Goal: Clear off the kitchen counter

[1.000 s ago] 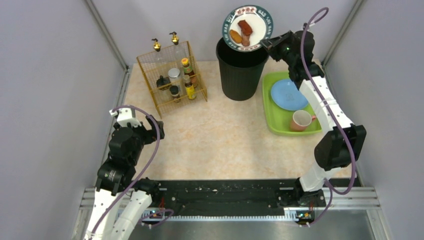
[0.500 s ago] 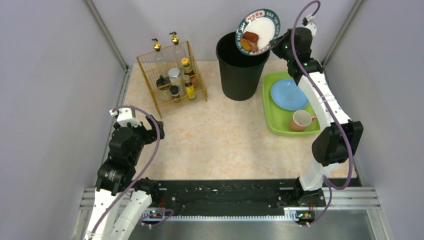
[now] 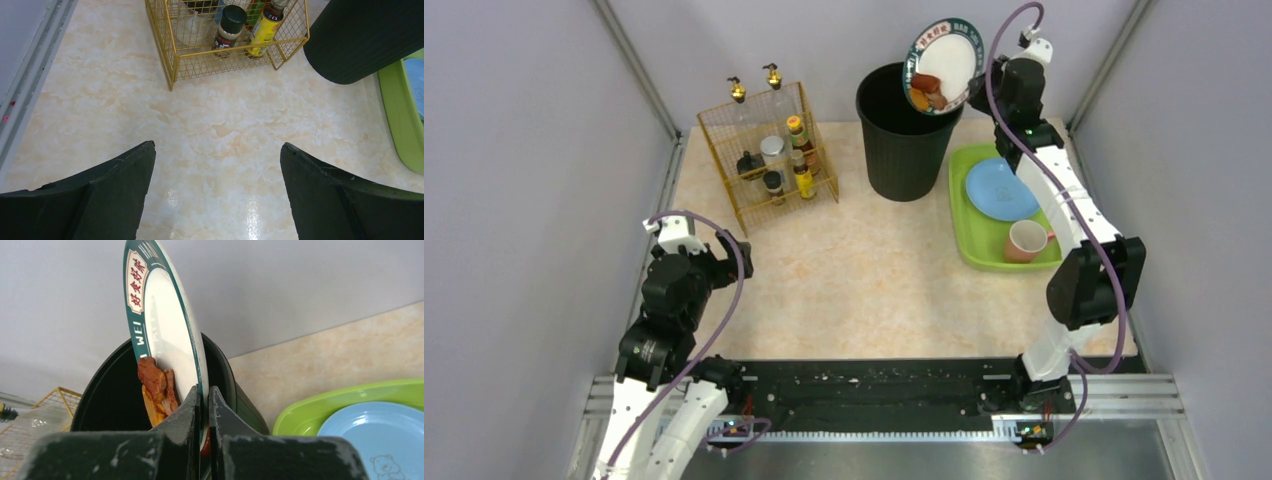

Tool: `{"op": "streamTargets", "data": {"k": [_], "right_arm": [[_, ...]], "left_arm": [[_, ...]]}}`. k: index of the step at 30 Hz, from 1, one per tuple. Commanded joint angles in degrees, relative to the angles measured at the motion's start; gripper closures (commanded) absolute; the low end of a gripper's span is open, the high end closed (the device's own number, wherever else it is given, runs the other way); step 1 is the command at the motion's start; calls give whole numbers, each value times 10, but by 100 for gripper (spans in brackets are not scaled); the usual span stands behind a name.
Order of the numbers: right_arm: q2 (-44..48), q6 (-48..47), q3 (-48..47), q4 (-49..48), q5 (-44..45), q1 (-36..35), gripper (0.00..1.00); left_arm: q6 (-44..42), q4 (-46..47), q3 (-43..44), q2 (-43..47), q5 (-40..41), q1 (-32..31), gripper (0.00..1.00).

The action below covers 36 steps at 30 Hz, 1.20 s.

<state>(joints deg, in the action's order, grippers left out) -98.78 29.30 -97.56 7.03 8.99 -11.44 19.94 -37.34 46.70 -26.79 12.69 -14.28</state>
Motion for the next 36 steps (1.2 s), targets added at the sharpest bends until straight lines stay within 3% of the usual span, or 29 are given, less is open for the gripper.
{"op": "streamTargets", "data": {"k": [1,15,26,36], "right_arm": [[28,-54,7,-144,5,-7,100],[59,-190,82,-288,59,-48,100],[115,-146,114,-320,101,-49,100],[191,-63,124,-237,150,-16,100]], "left_arm": [[-4,16,-1,-1,-2,2,1],[-4,16,-1,0,1,2,1],[-5,15,-1,-1,3,2,1],[-4,15,-1,1,3,2,1]]}}
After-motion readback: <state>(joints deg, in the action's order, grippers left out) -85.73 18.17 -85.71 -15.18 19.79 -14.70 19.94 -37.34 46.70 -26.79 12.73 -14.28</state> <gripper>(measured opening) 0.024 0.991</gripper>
